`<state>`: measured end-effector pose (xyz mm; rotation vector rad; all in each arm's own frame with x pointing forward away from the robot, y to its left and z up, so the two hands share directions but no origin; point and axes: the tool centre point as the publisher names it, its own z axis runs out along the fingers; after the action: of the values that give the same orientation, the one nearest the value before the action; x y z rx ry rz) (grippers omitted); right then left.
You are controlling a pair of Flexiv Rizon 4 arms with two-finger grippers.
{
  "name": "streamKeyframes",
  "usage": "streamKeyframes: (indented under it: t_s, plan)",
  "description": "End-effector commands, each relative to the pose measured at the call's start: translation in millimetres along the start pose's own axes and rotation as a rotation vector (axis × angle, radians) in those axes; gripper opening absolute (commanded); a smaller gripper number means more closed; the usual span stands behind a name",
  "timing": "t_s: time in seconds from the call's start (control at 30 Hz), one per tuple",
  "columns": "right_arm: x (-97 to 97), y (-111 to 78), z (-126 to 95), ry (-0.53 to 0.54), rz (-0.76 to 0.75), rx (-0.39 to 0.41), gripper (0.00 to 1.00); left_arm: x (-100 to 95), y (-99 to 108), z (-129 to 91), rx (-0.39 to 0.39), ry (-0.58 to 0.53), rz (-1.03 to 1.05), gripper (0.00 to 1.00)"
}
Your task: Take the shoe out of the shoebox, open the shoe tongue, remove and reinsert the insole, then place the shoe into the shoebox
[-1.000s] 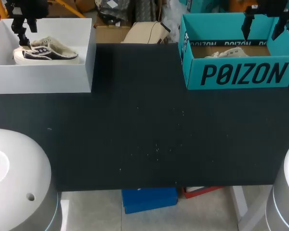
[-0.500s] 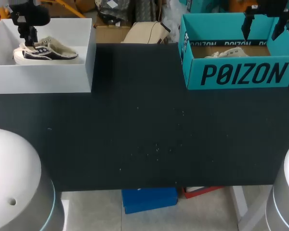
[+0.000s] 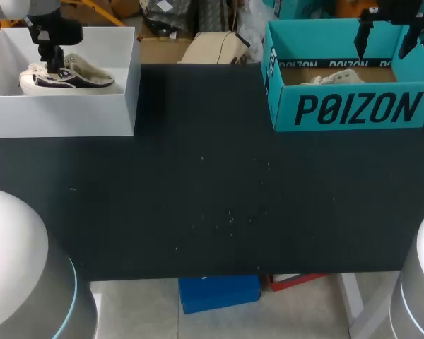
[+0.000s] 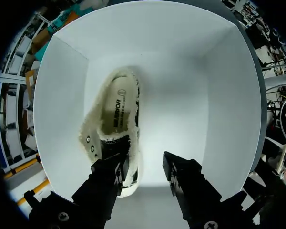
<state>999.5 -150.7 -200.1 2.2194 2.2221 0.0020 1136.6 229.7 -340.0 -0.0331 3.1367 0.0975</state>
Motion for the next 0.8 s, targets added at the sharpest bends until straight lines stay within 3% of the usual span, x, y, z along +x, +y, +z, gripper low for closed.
streamKeyframes:
  t_s: [0.03, 0.3, 0.57, 0.7, 0.8]
  plan:
    - [0.2, 0.1, -0.1, 0.0, 0.001, 0.001, 1.0, -9.7, -0.9, 18.7, -0.036, 0.051, 0.004, 0.46]
    - [0.2, 0.1, -0.1, 0.0, 0.001, 0.001, 1.0, -6.8, 2.5, 47.8, -0.047, 0.062, -0.006, 0.42]
    - [0.2, 0.1, -0.1, 0.0, 0.001, 0.001, 1.0, -17.5, -1.1, 66.4, -0.022, 0.06, -0.014, 0.4]
    - [0.2, 0.1, -0.1, 0.0, 0.001, 0.001, 1.0, -21.4, -4.1, 71.1, -0.032, 0.06, -0.006, 0.31]
    - [0.2, 0.1, -0.1, 0.0, 0.001, 0.001, 1.0, -22.8, -4.9, 74.8, -0.066, 0.059, 0.0, 0.07]
